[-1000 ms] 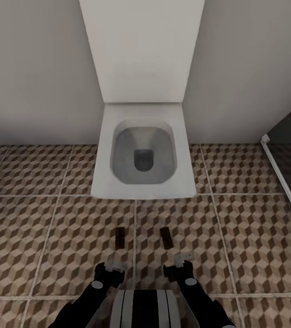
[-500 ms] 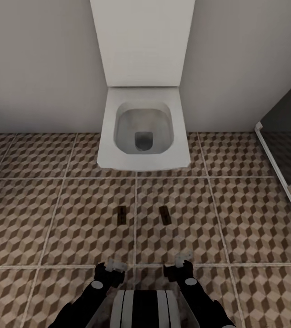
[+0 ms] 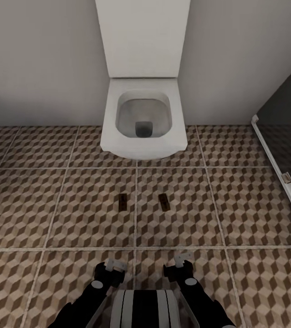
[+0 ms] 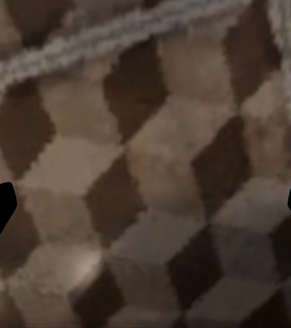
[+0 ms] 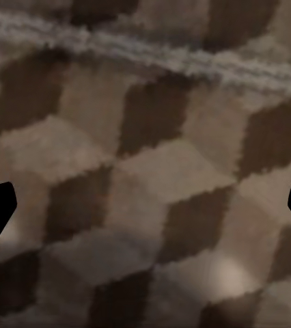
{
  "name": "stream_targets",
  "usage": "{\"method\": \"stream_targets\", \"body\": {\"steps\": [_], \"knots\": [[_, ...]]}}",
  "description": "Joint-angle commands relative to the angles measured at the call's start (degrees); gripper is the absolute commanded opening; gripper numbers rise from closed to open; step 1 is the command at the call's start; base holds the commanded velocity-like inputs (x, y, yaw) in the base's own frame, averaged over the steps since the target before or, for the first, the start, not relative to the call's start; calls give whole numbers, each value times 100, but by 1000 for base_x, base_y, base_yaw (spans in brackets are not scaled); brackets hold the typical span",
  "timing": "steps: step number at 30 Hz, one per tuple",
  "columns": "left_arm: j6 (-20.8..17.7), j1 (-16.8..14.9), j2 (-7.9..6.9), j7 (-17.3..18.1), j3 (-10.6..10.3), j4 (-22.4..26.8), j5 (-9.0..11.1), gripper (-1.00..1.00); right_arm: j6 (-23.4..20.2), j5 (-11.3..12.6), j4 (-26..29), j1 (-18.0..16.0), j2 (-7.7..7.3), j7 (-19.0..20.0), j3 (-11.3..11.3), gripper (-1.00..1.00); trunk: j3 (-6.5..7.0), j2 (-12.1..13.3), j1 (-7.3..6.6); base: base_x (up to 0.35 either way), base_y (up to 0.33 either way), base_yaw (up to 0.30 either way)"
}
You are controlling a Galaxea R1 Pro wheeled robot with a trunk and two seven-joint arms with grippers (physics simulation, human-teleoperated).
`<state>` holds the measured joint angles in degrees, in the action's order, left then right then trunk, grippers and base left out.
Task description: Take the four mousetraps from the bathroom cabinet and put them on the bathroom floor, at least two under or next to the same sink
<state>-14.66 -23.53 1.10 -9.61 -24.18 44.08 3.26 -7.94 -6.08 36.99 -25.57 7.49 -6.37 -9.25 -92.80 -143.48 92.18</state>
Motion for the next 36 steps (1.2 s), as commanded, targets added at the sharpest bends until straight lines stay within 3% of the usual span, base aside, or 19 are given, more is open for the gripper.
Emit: {"method": "stream_targets", "body": {"steps": [1, 19, 36], "knots": [[-29, -2, -4, -46, -26, 9, 35, 100, -48, -60, 10, 0, -2, -31, -18, 100, -3, -1, -1, -29, 0, 0], [-33, -2, -4, -48, -20, 16, 35, 100, -41, -60, 11, 0, -2, -31, -24, 100, -3, -1, -1, -4, 0, 0], [-37, -2, -4, -49, -17, 11, 35, 100, -41, -60, 11, 0, -2, -31, -24, 100, 374, 21, -45, 0, 0, 0]]}}
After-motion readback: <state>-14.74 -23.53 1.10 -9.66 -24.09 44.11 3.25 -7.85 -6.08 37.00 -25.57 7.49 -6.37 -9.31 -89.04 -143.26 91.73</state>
